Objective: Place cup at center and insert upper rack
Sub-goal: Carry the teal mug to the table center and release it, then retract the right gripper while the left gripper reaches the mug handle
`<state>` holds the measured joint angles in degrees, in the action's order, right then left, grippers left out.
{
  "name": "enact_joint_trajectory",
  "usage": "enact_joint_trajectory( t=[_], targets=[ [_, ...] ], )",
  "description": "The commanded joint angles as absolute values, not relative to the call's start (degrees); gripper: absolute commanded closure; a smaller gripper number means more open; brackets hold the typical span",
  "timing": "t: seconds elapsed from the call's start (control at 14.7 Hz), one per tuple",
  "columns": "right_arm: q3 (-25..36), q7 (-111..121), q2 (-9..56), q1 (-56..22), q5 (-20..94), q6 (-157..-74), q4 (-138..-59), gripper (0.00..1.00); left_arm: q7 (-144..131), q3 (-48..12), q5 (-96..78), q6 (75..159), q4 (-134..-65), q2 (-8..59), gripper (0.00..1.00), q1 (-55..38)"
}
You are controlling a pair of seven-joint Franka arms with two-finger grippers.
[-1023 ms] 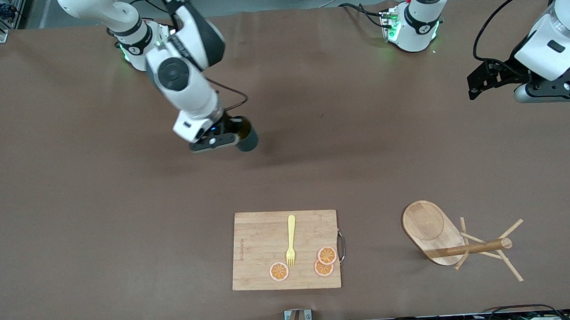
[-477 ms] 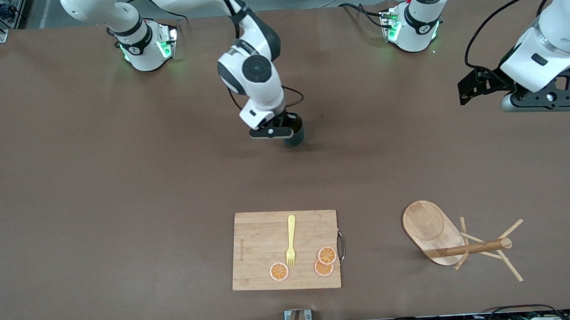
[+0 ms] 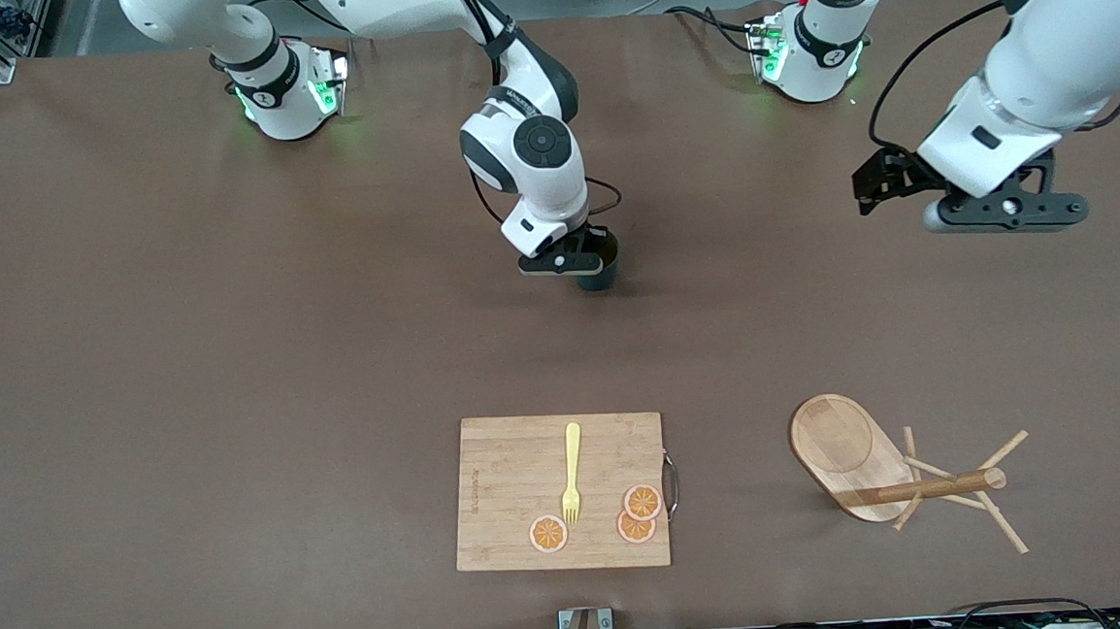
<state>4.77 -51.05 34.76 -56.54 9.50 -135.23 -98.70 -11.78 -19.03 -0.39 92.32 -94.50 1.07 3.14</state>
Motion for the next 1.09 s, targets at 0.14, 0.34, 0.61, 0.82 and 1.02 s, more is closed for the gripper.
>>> enact_joint_trajectory(
  t=[0.14,0.34,0.61,0.82,1.02],
  targets=[
    [5.3,-49.7,28.1,-54.3,8.4,-119.4,-92.3,0.0,-21.5,-25.7,-1.3,93.3,-97.3,0.3,0.0,3.6],
    [5.3,-40.3,21.5,-48.1,8.5,-110.2,-91.7,0.0,-27.7,-29.9,-1.2,94.3,-98.9,0.4,0.0,3.5],
    [5.4,-21.3,15.6,-35.2,7.6,-99.8,-91.8,0.0,-40.7,-37.4,-0.4,95.3,-99.1,1.4,0.0,3.2],
    [5.4,-10.0,12.9,-23.3,6.4,-94.8,-91.3,0.0,-53.2,-40.3,0.6,98.0,-99.8,3.1,0.0,-0.2],
    [5.3,-3.4,12.0,-12.8,2.6,-91.1,-90.0,0.0,-66.8,-40.3,6.0,100.9,-99.6,7.3,0.0,-7.7]
  ],
)
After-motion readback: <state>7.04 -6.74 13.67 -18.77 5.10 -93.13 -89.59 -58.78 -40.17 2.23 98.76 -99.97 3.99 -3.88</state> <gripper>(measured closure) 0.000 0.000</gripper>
